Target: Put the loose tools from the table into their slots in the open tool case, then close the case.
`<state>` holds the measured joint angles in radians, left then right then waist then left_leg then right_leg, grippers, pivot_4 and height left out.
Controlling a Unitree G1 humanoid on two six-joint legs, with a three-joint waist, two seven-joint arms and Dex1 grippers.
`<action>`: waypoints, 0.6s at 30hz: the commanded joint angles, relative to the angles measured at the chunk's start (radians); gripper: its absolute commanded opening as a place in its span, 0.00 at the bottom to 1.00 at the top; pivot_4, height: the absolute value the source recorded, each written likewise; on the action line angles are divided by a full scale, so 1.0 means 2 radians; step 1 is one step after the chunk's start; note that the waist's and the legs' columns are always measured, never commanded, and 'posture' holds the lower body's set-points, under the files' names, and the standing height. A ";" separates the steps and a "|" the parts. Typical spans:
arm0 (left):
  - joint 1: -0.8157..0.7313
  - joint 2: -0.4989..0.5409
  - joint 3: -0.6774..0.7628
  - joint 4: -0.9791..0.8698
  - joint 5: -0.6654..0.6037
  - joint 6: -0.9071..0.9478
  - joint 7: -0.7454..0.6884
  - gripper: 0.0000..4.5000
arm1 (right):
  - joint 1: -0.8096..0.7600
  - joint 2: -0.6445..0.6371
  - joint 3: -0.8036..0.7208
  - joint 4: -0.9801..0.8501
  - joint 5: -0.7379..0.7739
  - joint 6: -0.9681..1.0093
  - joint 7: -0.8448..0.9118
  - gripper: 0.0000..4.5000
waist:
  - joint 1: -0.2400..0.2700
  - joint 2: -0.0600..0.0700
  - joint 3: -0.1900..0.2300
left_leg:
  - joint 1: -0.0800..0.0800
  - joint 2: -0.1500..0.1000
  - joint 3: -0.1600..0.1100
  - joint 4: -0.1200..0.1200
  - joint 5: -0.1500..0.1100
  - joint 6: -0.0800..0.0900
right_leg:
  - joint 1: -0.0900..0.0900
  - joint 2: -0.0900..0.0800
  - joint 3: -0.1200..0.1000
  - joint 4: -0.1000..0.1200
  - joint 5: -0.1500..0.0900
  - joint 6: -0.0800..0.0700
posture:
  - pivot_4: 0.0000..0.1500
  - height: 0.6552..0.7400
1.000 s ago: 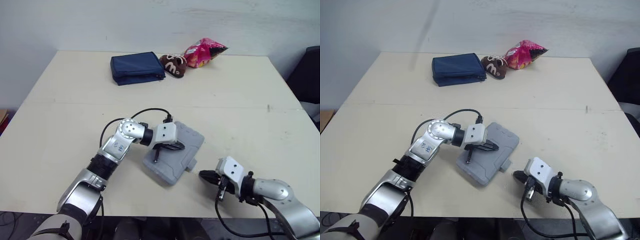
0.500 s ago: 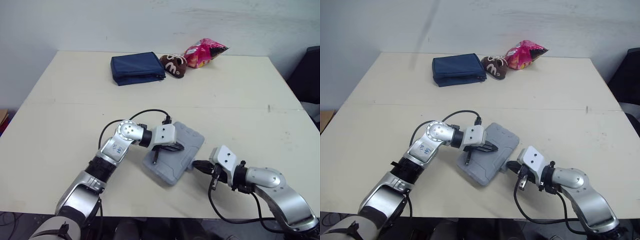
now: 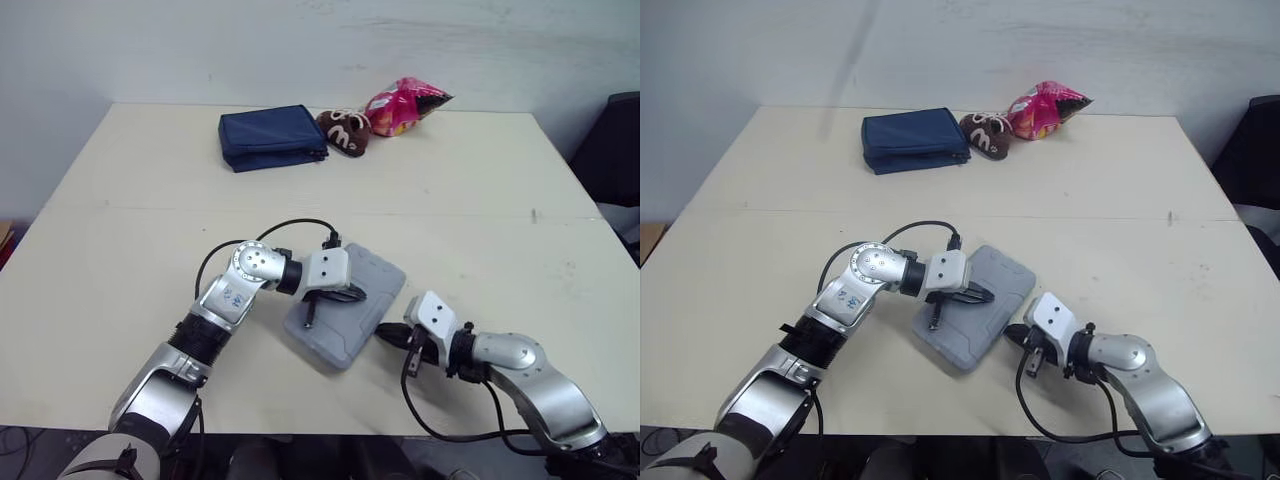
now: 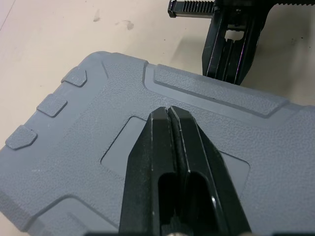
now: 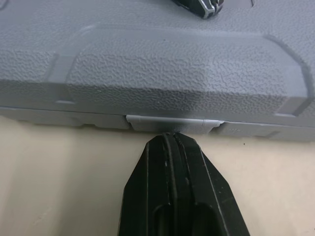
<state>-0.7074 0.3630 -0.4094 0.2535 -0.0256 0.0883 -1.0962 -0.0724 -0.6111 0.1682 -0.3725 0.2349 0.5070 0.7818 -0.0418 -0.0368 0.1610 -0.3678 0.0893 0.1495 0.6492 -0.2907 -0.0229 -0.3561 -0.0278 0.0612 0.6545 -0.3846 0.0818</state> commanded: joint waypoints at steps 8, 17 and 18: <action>0.032 0.001 -0.052 0.084 0.051 -0.011 -0.010 0.00 | -0.048 0.045 0.009 0.007 0.010 -0.008 -0.007 0.00 | -0.009 -0.001 -0.002 | 0.001 0.002 0.000 -0.001 0.000 0.000 | 0.000 0.001 0.000 0.000 0.001 -0.001 | 1.00 1.00; 0.011 -0.004 -0.020 0.109 0.038 -0.063 0.010 0.00 | -0.041 0.005 -0.038 -0.021 0.036 0.013 0.026 0.00 | -0.008 -0.001 -0.006 | 0.001 0.003 0.000 -0.002 0.000 0.000 | 0.000 0.002 -0.001 0.000 0.001 -0.003 | 1.00 1.00; 0.008 -0.004 0.003 0.099 0.012 -0.085 0.003 0.00 | -0.037 -0.022 -0.061 -0.036 0.046 0.022 0.041 0.00 | -0.007 0.001 -0.005 | 0.001 0.003 0.000 -0.002 0.000 0.000 | 0.000 0.002 -0.001 0.000 0.001 -0.003 | 1.00 1.00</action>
<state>-0.7366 0.3336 -0.3981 0.3746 -0.0221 -0.0683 -1.0766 -0.1257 -0.6116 0.1394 -0.3510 0.2762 0.5493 0.8286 -0.0567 -0.0348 0.1518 -0.3679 0.0936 0.1501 0.6462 -0.2921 -0.0215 -0.3577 -0.0258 0.0598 0.6533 -0.3815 0.0753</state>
